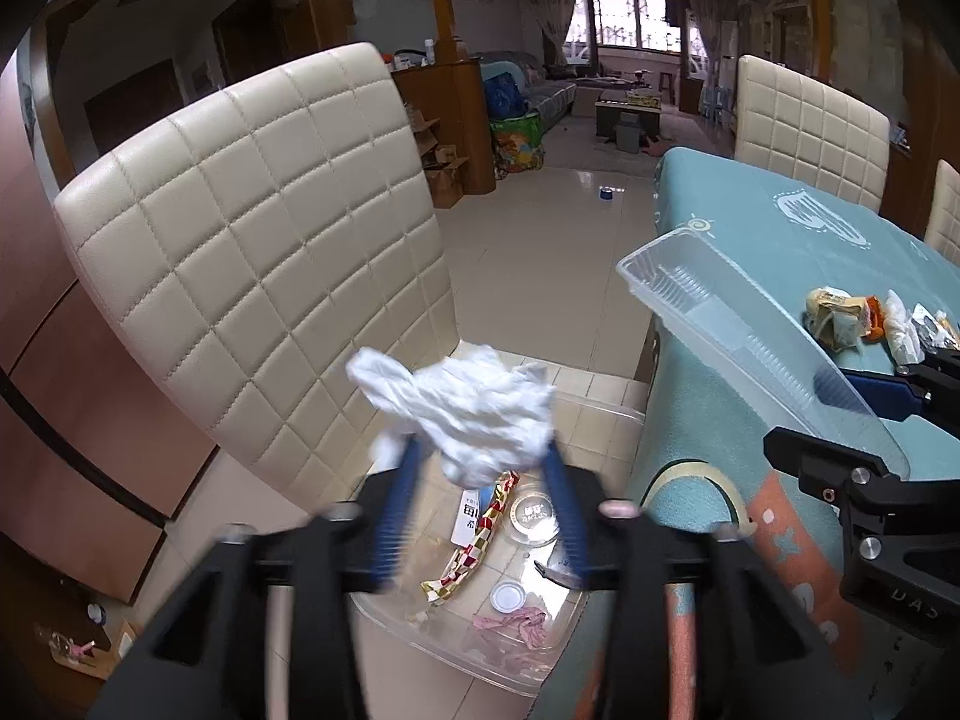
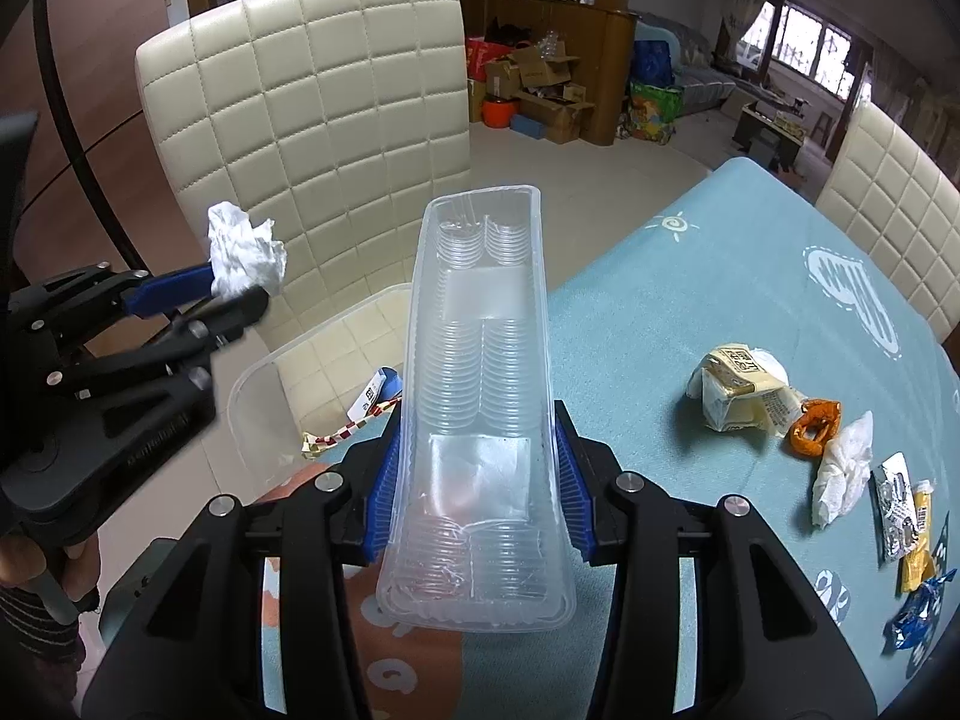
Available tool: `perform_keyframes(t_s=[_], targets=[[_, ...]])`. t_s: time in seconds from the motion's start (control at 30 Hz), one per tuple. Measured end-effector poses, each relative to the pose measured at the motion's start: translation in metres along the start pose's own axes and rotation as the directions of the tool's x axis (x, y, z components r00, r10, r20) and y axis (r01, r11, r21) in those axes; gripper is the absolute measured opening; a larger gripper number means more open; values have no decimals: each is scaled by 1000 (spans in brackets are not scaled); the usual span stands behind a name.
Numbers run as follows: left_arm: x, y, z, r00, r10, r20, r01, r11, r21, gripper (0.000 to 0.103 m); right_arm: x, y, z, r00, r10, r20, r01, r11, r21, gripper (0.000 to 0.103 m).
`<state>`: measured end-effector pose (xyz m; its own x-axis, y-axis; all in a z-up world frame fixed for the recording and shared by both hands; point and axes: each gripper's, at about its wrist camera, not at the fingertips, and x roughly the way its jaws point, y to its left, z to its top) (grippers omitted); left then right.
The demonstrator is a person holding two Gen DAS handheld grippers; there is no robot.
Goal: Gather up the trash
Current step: 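Carry the tissue into the bin and open the left tool while the right tool carries the tray, then lower the clear tray into the bin and open the right tool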
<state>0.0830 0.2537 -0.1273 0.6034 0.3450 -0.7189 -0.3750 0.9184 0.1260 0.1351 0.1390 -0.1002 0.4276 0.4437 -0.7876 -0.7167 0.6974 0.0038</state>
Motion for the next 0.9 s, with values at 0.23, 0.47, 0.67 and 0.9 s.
perform_keyframes(t_s=[0.23,0.47,0.67,0.9], targets=[[-1,19,-1,1000,-13,-5,12,996,-86,79,0,3,1,1000,2,-3,-2,1000,-8,47],[-11,24,-6,1000,15,2,-15,997,-79,79,3,12,4,1000,13,-4,-13,999,-30,48],[-18,30,-9,999,44,13,-43,997,-69,79,7,24,8,1000,26,-8,-27,999,-48,50],[-20,34,-12,999,50,8,-49,996,-71,79,8,32,10,1000,29,-2,-29,997,-67,50]])
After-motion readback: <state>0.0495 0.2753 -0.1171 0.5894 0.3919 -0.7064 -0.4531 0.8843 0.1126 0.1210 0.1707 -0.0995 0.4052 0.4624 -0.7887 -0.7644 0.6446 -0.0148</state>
